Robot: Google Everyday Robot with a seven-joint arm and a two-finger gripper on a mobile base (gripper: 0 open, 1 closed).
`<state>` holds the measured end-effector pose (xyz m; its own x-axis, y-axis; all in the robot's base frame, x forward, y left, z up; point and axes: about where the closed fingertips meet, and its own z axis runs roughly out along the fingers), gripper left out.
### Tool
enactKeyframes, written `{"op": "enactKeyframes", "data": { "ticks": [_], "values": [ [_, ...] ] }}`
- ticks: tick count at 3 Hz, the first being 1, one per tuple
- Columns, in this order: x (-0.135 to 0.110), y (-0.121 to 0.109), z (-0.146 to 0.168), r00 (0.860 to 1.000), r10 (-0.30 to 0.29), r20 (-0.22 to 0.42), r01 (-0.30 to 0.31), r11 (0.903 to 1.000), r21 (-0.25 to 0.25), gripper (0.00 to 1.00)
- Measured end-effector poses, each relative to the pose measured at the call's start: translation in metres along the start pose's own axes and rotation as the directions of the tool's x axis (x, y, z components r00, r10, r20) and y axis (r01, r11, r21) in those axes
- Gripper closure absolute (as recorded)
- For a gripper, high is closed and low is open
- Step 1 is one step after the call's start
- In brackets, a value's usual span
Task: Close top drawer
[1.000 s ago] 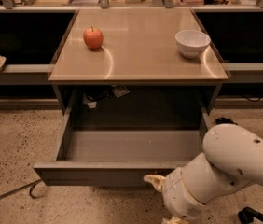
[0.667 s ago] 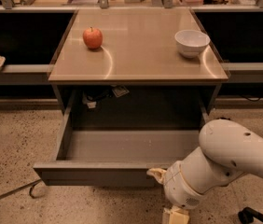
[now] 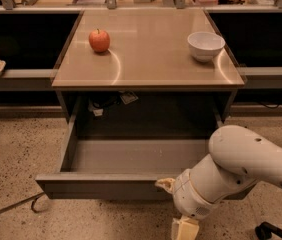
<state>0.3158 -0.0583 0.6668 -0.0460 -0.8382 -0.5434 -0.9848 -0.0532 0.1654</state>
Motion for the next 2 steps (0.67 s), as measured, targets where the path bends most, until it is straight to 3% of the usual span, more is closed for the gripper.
{"op": "enactKeyframes", "data": {
  "ticks": [1, 2],
  "values": [
    [-0.006, -0.023, 0.007, 1.000, -0.016, 0.001, 0.016, 0.9999, -0.005, 0.00],
    [-0.042, -0.071, 0.016, 0.995, -0.096, -0.018, 0.096, 0.9953, -0.012, 0.00]
  ]
}}
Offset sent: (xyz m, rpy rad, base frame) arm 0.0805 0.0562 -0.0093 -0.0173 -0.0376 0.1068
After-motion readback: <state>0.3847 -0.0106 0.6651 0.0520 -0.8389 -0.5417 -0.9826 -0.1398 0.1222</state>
